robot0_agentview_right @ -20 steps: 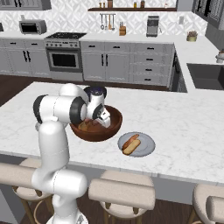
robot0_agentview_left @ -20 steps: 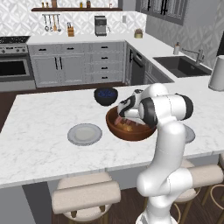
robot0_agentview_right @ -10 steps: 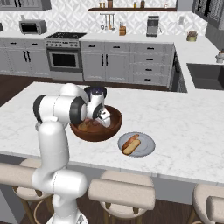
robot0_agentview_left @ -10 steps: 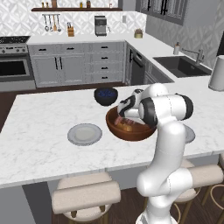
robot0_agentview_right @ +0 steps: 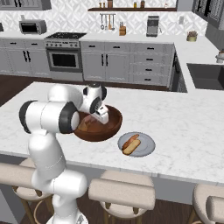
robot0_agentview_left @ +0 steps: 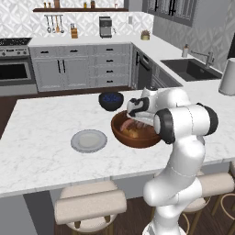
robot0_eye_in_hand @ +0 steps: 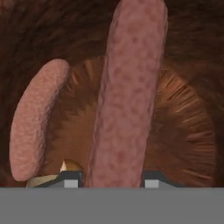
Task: Place one bun and one sausage from the bowl on each plate.
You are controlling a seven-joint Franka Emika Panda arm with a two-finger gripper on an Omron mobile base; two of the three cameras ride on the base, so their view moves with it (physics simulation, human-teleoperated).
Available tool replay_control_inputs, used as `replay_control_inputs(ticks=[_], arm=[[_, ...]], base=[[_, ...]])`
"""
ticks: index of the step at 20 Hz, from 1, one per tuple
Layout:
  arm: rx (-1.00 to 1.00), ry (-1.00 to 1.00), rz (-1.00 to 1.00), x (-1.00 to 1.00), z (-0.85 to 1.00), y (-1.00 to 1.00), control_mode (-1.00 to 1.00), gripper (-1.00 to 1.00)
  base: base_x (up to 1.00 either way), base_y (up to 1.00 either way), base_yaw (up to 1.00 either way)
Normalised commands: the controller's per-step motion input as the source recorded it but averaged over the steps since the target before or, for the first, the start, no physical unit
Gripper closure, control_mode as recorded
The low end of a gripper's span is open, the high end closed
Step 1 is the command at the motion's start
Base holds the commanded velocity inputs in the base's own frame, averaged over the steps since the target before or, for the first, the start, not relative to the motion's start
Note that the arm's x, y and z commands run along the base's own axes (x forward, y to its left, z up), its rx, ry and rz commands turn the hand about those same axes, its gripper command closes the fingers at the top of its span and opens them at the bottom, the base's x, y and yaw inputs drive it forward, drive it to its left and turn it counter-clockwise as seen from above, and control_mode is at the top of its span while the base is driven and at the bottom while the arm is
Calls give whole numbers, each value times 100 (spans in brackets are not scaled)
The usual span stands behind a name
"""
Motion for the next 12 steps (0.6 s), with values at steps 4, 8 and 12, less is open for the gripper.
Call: replay_control_inputs(ticks=[4,8,12], arm=[[0,4,0,-43,53,-1,-100,100],[0,0,0,-10,24,-37,-100,100],[0,0,0,-2,3,-88,-100,100]], base=[[0,0,0],[0,0,0],[0,0,0]])
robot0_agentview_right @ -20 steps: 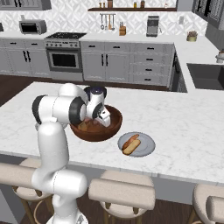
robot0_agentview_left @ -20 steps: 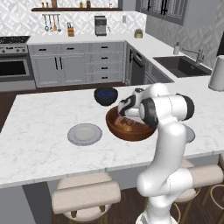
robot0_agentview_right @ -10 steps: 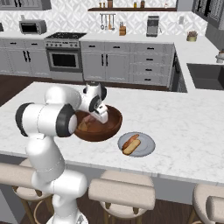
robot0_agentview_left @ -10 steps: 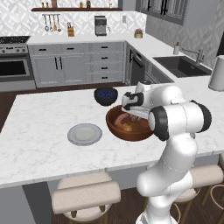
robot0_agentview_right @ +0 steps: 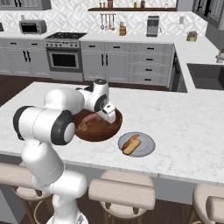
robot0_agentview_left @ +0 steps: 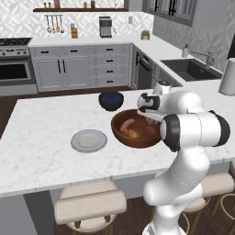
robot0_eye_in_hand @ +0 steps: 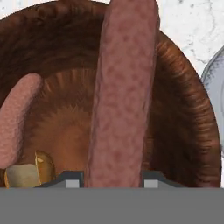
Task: Place one bun and one sausage from the bowl on each plate.
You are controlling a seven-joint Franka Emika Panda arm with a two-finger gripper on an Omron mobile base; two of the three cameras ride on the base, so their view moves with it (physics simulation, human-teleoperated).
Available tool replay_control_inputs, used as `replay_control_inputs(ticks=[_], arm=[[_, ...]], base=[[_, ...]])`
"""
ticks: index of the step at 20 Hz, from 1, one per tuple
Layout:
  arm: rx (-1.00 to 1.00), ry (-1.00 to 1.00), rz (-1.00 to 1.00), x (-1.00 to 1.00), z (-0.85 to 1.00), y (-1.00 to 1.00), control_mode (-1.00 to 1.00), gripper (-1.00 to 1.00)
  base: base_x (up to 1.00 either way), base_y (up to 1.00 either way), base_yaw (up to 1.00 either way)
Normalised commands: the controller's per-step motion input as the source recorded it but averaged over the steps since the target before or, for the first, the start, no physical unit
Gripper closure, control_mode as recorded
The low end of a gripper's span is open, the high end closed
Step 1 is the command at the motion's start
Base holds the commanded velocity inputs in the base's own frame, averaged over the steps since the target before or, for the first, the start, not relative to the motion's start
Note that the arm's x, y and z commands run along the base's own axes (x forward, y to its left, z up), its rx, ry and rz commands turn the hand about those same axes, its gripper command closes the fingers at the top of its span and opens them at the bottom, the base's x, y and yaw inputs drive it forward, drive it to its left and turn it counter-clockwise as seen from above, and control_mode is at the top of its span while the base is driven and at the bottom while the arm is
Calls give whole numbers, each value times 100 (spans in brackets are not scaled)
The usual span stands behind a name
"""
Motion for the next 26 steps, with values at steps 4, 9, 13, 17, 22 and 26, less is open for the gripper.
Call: replay_control_inputs(ticks=[4,9,13,17,22,26], arm=[[0,6,0,-14,19,-95,-100,100],[2,11,0,-18,17,-100,-100,100],[0,4,0,-1,0,-99,-100,100],[0,0,7,0,-5,-67,-100,100],[-1,0,5,1,-26,-16,-100,100],[-4,1,0,0,-47,0,-100,100]], base=[[0,0,0],[0,0,0],[0,0,0],[0,0,0],[0,0,0],[0,0,0]])
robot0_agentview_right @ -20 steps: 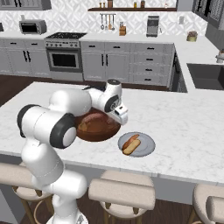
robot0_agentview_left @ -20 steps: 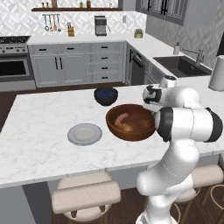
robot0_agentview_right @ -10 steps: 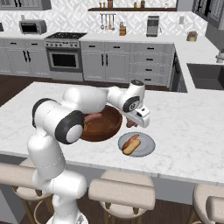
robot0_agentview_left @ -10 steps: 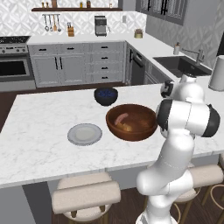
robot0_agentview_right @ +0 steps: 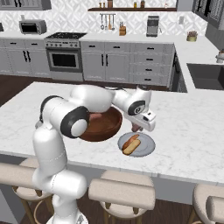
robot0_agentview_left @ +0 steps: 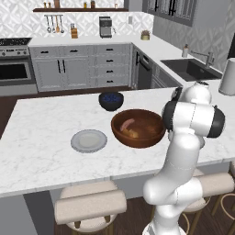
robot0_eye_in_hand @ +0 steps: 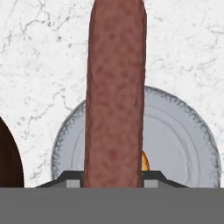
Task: Place one bun and one sausage from the bowl on each plate.
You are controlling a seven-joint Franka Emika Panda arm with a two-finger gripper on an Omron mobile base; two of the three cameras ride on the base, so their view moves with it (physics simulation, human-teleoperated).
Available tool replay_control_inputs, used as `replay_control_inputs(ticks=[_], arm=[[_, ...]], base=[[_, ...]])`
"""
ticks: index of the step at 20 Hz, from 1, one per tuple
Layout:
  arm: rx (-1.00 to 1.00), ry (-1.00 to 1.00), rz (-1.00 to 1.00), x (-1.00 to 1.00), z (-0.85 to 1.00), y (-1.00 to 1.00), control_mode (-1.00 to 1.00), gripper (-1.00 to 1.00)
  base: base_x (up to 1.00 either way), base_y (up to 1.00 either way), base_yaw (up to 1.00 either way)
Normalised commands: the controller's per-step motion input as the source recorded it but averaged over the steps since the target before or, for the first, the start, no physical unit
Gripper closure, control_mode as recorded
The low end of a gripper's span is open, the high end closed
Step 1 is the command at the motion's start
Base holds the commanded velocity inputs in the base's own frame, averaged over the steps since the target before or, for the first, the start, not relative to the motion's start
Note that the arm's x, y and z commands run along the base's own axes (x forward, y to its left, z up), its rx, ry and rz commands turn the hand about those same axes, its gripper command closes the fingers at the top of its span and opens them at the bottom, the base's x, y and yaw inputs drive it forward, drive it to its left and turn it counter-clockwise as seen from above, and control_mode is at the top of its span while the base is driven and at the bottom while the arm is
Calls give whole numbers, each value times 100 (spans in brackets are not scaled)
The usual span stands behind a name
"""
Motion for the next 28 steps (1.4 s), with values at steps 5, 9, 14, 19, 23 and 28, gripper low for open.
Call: replay_control_inputs(ticks=[5,9,14,19,23,28], arm=[[-1,1,0,4,-33,0,-100,100],[0,0,0,-19,-17,-18,-100,100],[0,0,0,-16,0,-38,-100,100],[0,0,0,-2,7,-21,-100,100],[0,1,0,-65,-9,-20,-100,100],[-2,1,0,-53,-33,-1,-100,100]], base=[[0,0,0],[0,0,0],[0,0,0],[0,0,0],[0,0,0],[0,0,0]])
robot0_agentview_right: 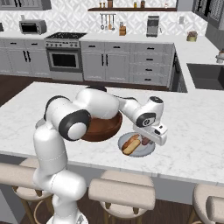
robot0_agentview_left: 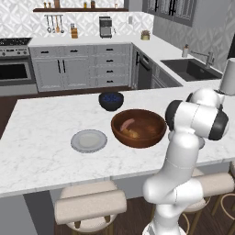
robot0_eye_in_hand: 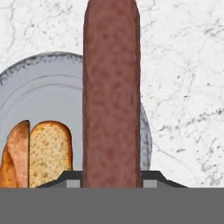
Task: Place one bun and one sausage from the bowl on each plate.
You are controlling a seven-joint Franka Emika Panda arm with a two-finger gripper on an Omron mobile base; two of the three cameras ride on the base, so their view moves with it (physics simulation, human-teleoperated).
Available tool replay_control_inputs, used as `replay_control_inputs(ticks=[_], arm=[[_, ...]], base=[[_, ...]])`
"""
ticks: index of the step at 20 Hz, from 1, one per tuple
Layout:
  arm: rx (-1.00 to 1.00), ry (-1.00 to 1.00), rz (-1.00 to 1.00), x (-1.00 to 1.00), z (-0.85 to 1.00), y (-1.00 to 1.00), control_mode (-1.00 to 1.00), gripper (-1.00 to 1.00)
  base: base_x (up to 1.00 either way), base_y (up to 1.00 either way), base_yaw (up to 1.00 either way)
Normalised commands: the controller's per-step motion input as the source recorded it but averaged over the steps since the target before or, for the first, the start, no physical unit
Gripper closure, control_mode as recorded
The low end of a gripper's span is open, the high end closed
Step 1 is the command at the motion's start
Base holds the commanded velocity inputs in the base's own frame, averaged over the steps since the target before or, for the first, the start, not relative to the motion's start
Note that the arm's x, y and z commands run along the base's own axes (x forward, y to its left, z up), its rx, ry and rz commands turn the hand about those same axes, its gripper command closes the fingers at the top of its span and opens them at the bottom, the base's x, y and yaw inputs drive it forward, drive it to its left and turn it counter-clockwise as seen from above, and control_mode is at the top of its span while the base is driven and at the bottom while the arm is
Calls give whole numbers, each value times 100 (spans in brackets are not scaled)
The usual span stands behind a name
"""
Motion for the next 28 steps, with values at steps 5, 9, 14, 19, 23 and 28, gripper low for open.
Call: replay_control_inputs(ticks=[5,9,14,19,23,28], arm=[[-1,0,0,13,-24,11,-100,100],[0,0,1,6,-25,1,-100,100],[0,0,0,0,-17,1,-100,100],[0,0,0,0,0,0,-100,-100],[0,0,0,0,0,0,-100,-100],[0,0,0,0,0,0,-100,-100]], base=[[0,0,0],[0,0,0],[0,0,0],[0,0,0],[0,0,0],[0,0,0]])
